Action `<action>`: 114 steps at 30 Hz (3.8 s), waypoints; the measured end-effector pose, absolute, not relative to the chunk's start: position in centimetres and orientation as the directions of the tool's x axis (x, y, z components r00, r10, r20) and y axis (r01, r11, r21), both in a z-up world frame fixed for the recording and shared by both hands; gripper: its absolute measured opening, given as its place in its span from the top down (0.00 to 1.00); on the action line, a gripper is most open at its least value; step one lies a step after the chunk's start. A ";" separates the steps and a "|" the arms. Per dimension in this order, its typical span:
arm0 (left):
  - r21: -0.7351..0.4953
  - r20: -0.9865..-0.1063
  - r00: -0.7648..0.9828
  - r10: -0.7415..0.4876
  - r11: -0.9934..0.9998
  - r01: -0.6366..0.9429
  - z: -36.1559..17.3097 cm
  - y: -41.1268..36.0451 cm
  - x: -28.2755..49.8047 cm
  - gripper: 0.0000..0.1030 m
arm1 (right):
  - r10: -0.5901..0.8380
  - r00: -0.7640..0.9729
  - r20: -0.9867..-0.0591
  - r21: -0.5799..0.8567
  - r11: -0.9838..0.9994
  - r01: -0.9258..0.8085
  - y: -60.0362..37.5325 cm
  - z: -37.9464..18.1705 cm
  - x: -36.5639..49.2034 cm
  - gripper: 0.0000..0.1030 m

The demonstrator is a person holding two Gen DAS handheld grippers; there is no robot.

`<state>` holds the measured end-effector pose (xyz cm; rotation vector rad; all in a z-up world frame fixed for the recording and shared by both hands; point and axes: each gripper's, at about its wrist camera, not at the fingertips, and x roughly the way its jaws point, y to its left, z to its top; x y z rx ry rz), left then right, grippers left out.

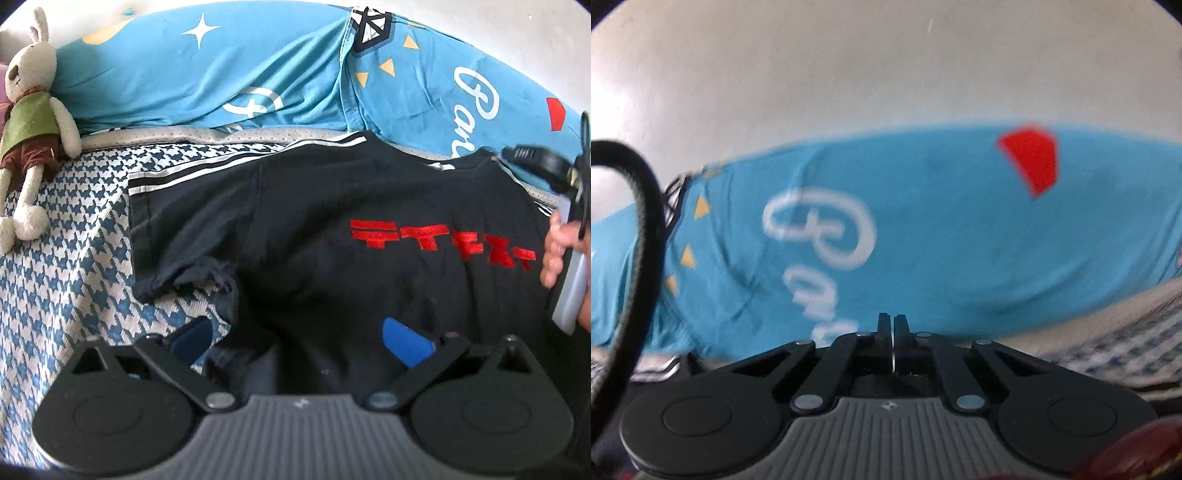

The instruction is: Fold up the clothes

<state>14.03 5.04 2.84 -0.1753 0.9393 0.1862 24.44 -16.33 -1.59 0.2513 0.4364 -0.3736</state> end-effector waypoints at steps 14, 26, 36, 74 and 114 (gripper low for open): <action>-0.065 -0.811 0.579 0.083 0.971 -0.231 3.5 5.1 13.5 0.00 | -0.299 0.797 -0.524 0.247 0.843 0.479 -19.2 2.2 19.4 0.85; -0.097 -0.799 0.598 0.061 0.969 -0.229 4.9 4.7 10.8 0.00 | -0.358 0.713 -0.603 0.198 0.798 0.568 -20.6 2.5 11.8 0.72; -0.146 -0.772 0.630 0.079 0.944 -0.297 6.8 6.4 9.0 0.00 | -0.362 0.646 -0.673 0.240 0.719 0.653 -23.0 0.6 6.2 0.54; -0.202 -0.817 0.553 0.161 0.819 -0.538 6.0 15.0 9.0 0.00 | -0.543 0.603 -0.585 0.252 0.585 0.771 -20.2 2.7 5.8 0.70; -0.210 -0.757 0.631 0.170 0.851 -0.482 2.1 11.8 13.2 0.75 | -0.167 0.723 -0.671 0.412 0.727 0.550 -8.9 2.3 3.0 0.50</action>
